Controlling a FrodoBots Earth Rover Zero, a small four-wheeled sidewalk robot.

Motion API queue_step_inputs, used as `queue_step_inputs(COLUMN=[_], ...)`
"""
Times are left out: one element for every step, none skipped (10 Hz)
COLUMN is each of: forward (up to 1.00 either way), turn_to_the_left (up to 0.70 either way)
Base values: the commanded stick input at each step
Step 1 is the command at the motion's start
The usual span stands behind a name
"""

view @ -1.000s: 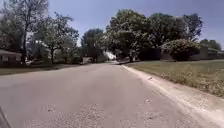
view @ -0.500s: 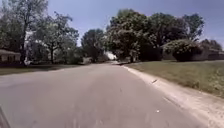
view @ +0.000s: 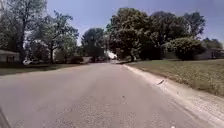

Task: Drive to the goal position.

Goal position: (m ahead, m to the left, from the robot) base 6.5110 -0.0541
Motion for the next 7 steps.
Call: queue_step_inputs(forward=[0.70,0.70,0.70,0.70,0.70,0.70,0.70], turn_to_the_left=[0.00,0.00,0.00,0.00,0.00,0.00,0.00])
